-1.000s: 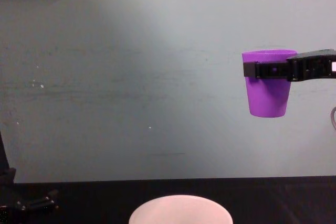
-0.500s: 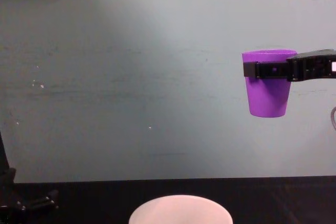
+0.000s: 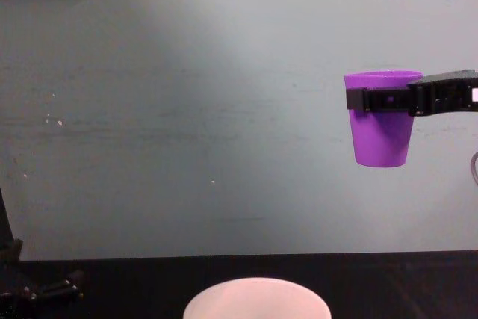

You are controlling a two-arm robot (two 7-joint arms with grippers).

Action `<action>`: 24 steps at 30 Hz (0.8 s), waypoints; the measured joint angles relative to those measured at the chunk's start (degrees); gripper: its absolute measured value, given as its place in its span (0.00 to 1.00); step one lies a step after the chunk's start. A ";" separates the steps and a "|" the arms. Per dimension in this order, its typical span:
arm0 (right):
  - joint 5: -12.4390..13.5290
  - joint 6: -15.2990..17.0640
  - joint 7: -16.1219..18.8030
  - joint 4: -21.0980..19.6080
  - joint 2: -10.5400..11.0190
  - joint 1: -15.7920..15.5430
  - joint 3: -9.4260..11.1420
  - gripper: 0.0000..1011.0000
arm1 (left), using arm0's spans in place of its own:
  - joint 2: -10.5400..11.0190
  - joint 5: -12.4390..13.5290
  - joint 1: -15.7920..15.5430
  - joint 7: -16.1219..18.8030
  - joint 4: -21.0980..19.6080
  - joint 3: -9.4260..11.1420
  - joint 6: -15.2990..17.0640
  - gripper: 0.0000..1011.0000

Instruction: Pick up the cup and pour the mung beans from the cup into the bowl.

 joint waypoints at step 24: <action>0.00 0.00 0.00 0.00 0.00 0.00 0.00 0.72 | 0.00 0.00 0.00 0.00 0.00 0.00 0.00 0.99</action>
